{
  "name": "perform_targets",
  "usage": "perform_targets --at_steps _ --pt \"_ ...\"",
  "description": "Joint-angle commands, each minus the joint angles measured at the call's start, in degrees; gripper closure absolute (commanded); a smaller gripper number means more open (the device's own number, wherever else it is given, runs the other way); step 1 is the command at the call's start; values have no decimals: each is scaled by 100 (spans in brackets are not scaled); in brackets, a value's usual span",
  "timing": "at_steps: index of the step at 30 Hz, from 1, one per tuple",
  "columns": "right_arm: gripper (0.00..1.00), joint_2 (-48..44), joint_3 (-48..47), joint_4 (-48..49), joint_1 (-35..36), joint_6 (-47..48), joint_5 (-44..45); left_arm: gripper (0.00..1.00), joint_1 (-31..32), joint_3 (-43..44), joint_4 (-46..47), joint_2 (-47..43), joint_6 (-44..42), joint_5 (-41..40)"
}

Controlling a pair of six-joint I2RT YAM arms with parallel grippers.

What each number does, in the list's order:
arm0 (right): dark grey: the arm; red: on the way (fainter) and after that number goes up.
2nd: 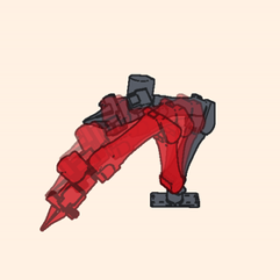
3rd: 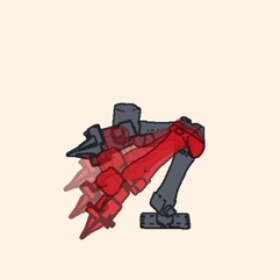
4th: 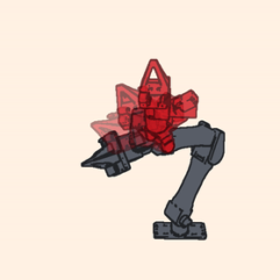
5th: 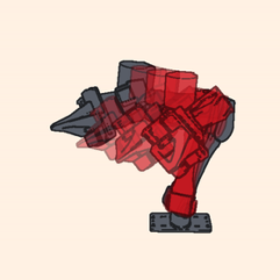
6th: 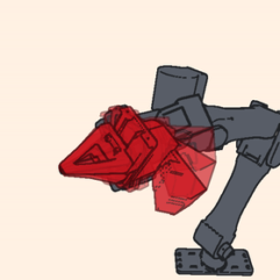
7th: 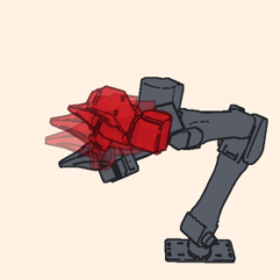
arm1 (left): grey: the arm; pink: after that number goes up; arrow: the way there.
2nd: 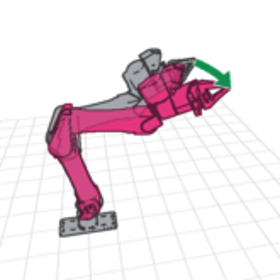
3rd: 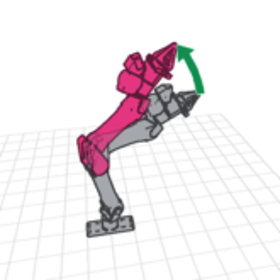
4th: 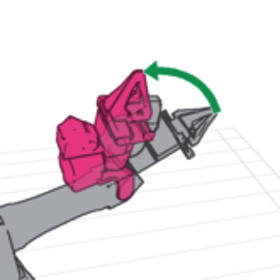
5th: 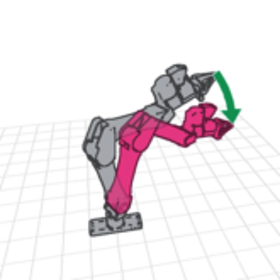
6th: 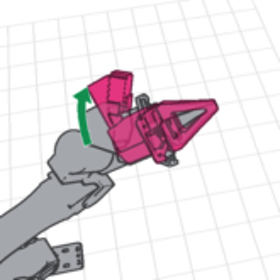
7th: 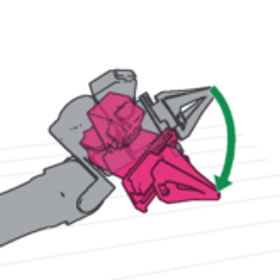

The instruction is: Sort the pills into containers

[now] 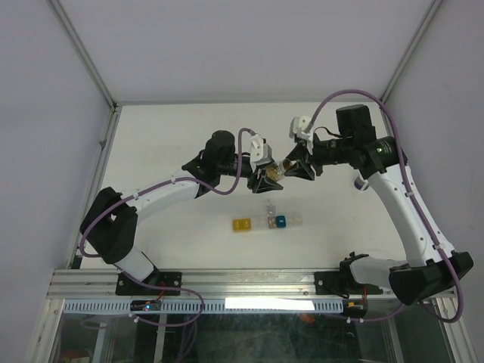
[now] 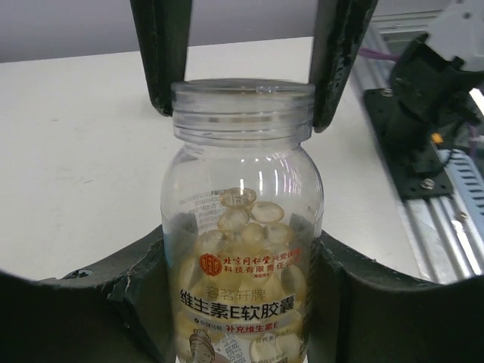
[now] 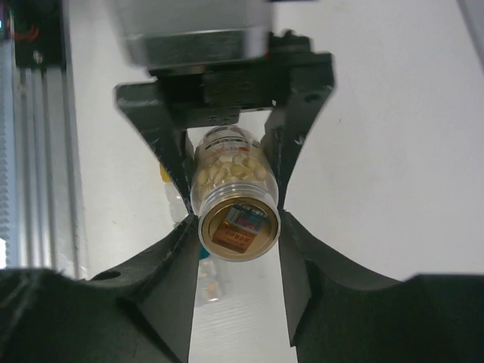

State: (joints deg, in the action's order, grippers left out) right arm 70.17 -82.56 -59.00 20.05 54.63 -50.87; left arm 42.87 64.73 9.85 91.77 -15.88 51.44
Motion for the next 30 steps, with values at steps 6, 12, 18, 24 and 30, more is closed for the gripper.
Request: perform_targets --at_steps 6,12,18,24,30 --pt "78 575 -196 1311 -639 -5155 250 100 306 -5 1673 74 -4 -2581" --pt "13 509 -956 898 -947 -4247 -288 100 138 102 1391 205 -38 -1639" --pt "2 -159 -743 590 -1038 -2057 -513 100 -79 133 1082 122 35 -442" --pt "1 -163 -258 -1560 -1037 3124 -1362 100 -124 491 455 277 16 1037" --pt "6 -40 -195 -1413 -965 3221 -1519 100 -121 581 277 304 -11 1271"
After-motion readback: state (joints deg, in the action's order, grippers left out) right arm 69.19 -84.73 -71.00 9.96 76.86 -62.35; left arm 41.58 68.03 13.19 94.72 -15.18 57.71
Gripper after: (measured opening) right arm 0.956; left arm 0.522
